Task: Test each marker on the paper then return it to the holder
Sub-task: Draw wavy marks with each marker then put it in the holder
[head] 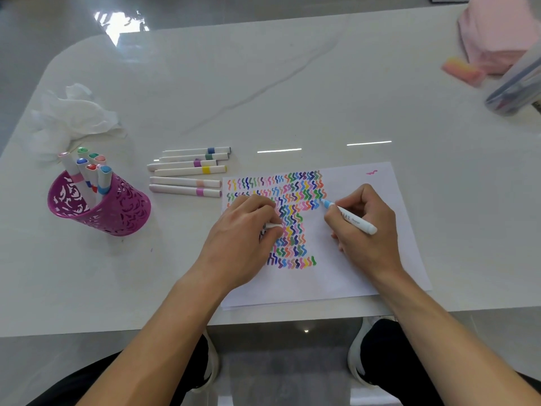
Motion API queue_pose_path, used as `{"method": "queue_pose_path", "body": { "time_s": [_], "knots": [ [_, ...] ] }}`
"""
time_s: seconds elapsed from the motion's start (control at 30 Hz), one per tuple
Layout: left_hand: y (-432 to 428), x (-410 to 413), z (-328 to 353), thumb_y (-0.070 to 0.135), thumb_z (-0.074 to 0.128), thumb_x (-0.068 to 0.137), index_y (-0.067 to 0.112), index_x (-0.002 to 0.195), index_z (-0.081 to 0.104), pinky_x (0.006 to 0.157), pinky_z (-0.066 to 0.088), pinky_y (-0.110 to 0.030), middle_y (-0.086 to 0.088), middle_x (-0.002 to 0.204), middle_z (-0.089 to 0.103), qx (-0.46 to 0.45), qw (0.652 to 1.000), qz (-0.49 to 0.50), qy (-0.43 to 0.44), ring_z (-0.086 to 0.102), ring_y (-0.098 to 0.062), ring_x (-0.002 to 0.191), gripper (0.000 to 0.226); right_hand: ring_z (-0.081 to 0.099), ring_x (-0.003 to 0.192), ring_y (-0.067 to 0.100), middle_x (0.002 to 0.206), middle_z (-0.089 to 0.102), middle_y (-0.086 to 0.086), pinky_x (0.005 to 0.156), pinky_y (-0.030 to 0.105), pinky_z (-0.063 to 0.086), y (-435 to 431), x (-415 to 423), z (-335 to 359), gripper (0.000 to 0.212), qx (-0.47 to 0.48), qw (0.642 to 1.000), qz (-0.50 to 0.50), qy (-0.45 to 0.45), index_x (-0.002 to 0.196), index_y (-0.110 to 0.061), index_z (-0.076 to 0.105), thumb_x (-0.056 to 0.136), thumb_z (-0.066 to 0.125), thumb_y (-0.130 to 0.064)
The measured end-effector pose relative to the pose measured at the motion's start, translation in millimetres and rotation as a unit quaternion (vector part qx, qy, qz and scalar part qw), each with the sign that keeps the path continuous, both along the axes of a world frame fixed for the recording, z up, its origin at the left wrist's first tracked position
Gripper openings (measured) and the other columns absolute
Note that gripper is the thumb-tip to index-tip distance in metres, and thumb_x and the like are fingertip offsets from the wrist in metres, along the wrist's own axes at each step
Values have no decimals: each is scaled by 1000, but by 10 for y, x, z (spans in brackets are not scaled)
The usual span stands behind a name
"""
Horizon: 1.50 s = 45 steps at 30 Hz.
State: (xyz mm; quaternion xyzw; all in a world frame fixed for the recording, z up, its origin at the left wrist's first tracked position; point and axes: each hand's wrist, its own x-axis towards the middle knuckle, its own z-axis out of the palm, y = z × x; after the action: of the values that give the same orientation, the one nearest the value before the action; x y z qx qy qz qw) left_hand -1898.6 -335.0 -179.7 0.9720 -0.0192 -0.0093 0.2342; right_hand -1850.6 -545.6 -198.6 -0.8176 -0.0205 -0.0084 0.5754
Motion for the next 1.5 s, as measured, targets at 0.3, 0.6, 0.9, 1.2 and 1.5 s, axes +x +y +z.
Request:
{"method": "queue_pose_path", "body": {
  "time_s": [0.3, 0.6, 0.9, 1.2, 1.5],
  "knots": [
    [-2, 1, 3, 37, 65, 96, 25, 108, 70, 95, 35, -17, 14, 127, 59, 2, 1000, 2, 2, 48, -4, 119, 18, 66, 62, 24, 72, 68, -5, 51, 39, 54, 5, 6, -16, 22, -14, 1000, -11, 10, 72, -28, 56, 78, 75, -34],
    [-10, 8, -1, 39, 65, 96, 26, 107, 70, 94, 34, -17, 16, 126, 58, -3, 1000, 10, 8, 47, -3, 118, 18, 66, 63, 33, 70, 69, 5, 55, 47, 56, -4, 17, 1, 20, -4, 999, -30, 35, 70, -20, 56, 73, 73, -31],
    [9, 19, 12, 38, 65, 96, 28, 108, 70, 94, 32, -16, 20, 125, 57, -27, 999, 11, 24, 43, 1, 118, 16, 63, 55, 16, 68, 69, 5, 48, 28, 48, -27, 50, 42, 14, 87, 994, -26, 59, 75, -21, 56, 79, 69, -26],
    [58, 48, 52, 37, 66, 95, 29, 106, 73, 84, 26, -1, 21, 122, 59, -73, 996, 59, 5, 45, 7, 108, 15, 57, 52, 19, 69, 68, 2, 41, 24, 41, -42, 125, 180, 9, 199, 978, -8, 63, 92, -16, 63, 88, 70, -18],
    [-29, 36, 157, 27, 77, 88, 27, 105, 75, 86, 36, -4, 15, 115, 63, -115, 984, 99, -88, 57, -2, 105, 17, 66, 68, 20, 80, 74, 4, 56, 28, 53, 84, 60, 269, 17, 202, 974, 81, 66, 98, -23, 81, 88, 67, -22]
  ]
}}
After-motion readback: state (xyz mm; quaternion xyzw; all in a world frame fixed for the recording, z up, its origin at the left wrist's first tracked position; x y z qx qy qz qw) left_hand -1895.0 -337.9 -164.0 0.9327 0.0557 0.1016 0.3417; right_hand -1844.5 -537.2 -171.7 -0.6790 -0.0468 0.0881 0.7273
